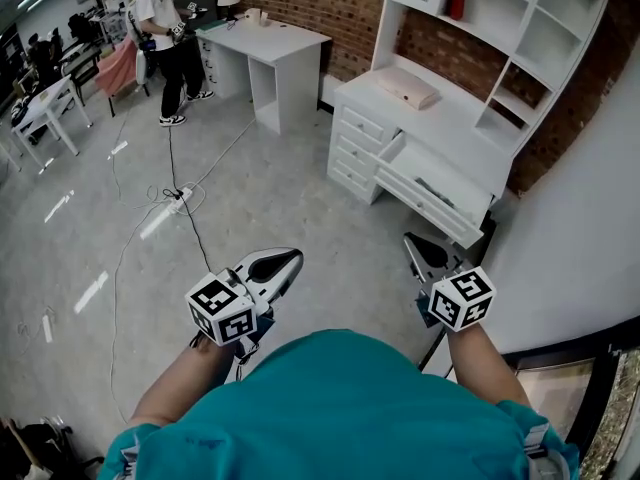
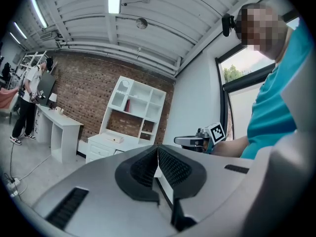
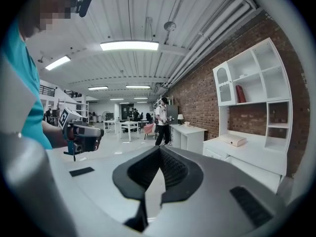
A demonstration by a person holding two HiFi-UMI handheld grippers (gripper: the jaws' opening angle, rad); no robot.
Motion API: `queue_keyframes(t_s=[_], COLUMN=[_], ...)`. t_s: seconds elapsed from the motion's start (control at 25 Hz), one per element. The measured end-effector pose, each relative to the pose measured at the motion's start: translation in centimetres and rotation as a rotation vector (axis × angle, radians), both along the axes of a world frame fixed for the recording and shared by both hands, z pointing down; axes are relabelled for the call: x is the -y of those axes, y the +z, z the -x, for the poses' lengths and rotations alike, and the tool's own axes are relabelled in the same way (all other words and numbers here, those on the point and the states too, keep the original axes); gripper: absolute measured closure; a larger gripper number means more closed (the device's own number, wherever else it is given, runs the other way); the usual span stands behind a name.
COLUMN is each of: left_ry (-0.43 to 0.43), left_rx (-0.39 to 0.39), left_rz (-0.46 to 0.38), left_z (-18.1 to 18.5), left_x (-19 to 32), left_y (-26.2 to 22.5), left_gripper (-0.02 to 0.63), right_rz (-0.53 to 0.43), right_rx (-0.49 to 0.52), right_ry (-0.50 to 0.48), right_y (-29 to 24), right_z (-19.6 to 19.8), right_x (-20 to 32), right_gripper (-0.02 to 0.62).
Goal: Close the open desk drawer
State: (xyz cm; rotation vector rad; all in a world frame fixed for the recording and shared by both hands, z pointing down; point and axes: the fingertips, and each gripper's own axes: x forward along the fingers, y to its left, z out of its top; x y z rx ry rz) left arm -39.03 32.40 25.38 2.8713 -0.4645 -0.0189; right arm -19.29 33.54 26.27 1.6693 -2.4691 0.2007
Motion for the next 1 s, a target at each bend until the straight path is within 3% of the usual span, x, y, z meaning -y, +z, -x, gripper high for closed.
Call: queue_keyframes(t_s=[0.24, 0.56, 0.76, 1.0], left_ry=[-0.014, -0.047, -0.091, -0.137], left_rx=[-0.004, 0.029, 0.051, 0.028], left_rz=[0.013, 0.029, 0.032, 0.048], left_z=[1.4, -0.7, -5.2, -14.9], left_x=[1.3, 4.2, 9.0, 16.7], left_y=[0.3, 1.5, 2.1, 1.7], left_gripper=[0.589, 0.589, 0.589, 0.589], right_rz=[0.019, 0.039, 0.053, 0.066], right_rx=[0.007, 0.048, 0.077, 0.075], right_ry=[0.016, -0.012, -0.046, -0.117], right_y=[0.7, 2.7, 4.2, 4.5], right_z=[0.6, -1.9, -6.8, -15.3], right_x=[0.8, 4.7, 10.1, 19.0], right_gripper=[0.574, 0.574, 0.574, 0.574])
